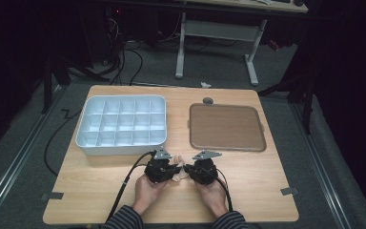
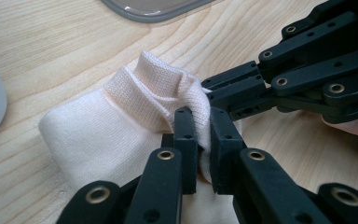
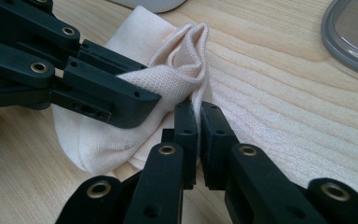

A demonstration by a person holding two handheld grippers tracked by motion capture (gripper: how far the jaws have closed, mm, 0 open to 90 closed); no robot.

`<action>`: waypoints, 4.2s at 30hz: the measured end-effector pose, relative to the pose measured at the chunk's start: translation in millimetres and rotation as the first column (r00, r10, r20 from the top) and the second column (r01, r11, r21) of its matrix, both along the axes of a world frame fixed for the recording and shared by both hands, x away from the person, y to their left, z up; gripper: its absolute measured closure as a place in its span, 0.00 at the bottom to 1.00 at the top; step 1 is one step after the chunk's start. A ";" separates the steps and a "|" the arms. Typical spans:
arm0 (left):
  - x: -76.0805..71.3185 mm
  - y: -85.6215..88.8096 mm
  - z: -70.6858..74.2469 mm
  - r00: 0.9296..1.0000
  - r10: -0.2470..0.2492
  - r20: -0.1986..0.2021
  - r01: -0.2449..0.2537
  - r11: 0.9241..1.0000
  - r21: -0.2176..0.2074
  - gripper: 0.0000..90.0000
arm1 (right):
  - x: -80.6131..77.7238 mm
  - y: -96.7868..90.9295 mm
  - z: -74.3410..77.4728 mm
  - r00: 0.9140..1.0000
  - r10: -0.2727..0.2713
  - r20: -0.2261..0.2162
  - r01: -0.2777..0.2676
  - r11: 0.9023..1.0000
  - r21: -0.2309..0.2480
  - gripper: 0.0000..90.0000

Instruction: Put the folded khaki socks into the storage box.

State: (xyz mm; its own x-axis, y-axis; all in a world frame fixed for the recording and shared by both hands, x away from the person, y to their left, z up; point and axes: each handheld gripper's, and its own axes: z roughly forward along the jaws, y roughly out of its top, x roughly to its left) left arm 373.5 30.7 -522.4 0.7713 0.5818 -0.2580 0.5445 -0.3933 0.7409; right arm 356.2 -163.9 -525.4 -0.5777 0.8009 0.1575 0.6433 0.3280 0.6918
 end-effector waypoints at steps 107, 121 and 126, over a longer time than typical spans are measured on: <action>-18.0 36.4 -5.8 0.984 0.165 0.063 -0.172 0.978 0.121 0.53 | -19.6 9.0 6.4 0.990 -0.001 0.138 0.019 0.992 -0.127 0.94; -17.1 41.9 4.3 0.986 0.168 -0.001 -0.167 0.983 0.074 0.56 | -21.0 7.4 18.5 0.990 0.000 0.139 0.007 0.999 -0.044 0.82; -6.8 46.2 15.8 0.983 0.184 -0.009 -0.183 0.982 0.034 0.54 | -28.3 9.4 30.0 0.985 0.026 0.169 -0.023 1.000 -0.017 0.90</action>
State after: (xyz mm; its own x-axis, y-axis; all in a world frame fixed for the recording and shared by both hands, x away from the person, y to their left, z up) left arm 366.7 76.9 -506.7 0.6478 0.7215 -0.2447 0.6184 -0.3103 0.7220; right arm 327.9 -154.5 -495.4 -0.6147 0.7875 0.0436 0.5088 0.3537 0.7849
